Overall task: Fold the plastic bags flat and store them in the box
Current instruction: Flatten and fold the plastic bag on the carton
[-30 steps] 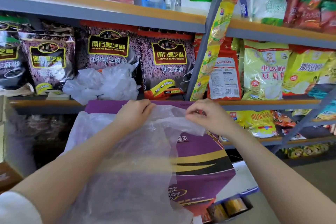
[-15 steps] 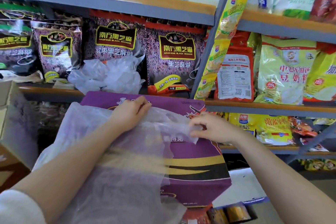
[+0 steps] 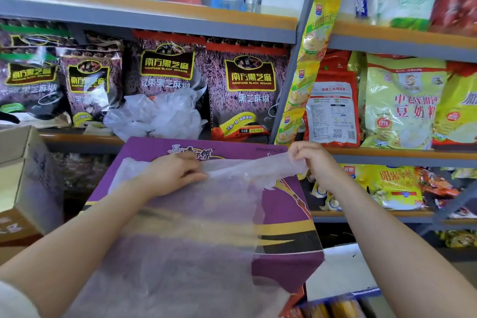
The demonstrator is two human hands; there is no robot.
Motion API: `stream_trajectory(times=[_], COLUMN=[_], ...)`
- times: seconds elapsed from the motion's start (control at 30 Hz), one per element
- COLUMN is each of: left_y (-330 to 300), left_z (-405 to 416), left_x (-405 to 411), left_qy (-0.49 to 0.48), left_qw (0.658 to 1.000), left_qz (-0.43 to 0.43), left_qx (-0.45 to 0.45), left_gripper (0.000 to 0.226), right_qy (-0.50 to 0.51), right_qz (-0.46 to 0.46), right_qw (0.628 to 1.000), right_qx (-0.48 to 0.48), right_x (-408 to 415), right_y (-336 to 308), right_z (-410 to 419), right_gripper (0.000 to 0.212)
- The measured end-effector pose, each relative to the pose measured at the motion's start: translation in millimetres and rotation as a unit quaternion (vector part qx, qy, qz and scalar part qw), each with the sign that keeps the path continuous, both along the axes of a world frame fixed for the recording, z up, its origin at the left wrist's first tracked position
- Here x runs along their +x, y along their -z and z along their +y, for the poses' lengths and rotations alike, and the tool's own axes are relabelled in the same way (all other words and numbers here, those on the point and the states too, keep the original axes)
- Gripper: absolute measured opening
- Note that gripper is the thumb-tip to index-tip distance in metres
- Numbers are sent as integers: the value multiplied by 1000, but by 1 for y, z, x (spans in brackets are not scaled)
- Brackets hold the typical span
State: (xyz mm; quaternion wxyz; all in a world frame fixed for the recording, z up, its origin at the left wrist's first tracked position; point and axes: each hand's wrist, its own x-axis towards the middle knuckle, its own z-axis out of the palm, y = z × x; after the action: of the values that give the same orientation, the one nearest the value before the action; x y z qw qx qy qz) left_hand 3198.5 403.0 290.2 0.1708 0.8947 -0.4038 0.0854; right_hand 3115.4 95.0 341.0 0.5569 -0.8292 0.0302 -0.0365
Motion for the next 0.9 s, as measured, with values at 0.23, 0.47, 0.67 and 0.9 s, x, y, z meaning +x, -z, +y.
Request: stream_trajectory(times=[0.23,0.47,0.67,0.9], left_y=[-3,-7,-7,-11], left_z=[11,23,52,60], left_x=[1,-9,-12,-20], left_qy=[-32,-27,-61,-124], left_qw=[999,999,998,986], left_qz=[14,35,12,26], left_qx=[-23,-1,18,-111], left_gripper=[93,82,67,43], right_qy=[103,-140,-139,-123], right_qz=[17,-92,-76,-89], right_qw=[924,881,905,955], right_qx=[-369,-443,-396,-256], right_x=[1,9,16,17], right_y=[7,11,19,-12], right_z=[-3,81,95,92], right_gripper=[29,20,12,15])
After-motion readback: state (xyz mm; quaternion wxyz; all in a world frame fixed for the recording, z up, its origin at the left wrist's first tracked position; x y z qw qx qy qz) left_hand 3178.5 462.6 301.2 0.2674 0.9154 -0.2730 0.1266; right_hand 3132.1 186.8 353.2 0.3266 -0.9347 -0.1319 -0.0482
